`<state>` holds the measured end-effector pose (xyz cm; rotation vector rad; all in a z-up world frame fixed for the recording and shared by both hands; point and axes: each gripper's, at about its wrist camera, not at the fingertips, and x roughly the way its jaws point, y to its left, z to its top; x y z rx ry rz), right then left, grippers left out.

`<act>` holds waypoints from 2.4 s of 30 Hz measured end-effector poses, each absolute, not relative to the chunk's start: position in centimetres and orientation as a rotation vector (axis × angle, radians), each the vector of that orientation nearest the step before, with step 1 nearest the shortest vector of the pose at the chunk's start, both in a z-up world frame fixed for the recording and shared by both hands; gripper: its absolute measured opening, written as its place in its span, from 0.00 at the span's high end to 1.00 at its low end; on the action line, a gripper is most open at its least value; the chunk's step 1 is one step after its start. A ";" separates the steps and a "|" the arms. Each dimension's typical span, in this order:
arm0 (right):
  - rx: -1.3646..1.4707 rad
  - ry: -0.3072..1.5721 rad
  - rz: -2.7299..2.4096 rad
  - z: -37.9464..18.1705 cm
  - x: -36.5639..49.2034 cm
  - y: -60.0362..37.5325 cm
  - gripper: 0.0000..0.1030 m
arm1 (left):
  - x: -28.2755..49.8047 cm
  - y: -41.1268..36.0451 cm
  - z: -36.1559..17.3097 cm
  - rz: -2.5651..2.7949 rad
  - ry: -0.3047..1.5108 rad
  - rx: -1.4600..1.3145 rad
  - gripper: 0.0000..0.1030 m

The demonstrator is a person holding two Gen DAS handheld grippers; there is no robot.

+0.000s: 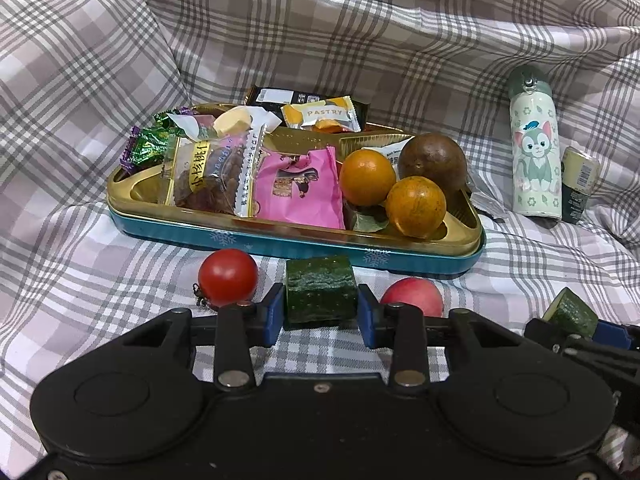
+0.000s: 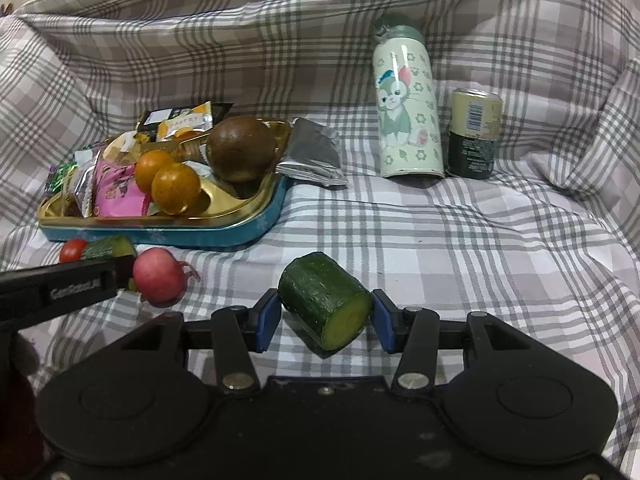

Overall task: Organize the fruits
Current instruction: 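Carry both cucumber pieces over the steel tray with both tools, then lower the cucumber pieces into the tray and open both tools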

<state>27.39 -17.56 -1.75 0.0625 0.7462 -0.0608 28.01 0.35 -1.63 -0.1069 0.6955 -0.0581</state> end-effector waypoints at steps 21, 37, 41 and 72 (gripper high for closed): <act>0.166 0.687 -0.069 3.0 20.3 -20.4 0.51 | 18.8 1.0 4.4 -0.116 0.628 -0.095 0.56; 0.146 0.684 0.001 3.0 5.3 -18.0 0.51 | 6.2 1.2 4.3 -0.173 0.667 -0.023 0.85; 0.147 0.702 0.015 2.0 3.7 -17.4 0.51 | 4.6 1.0 3.5 -0.190 0.682 -0.009 0.85; 0.017 0.700 0.151 0.7 1.6 -14.4 0.49 | 1.7 1.3 1.0 -0.155 0.683 0.017 0.78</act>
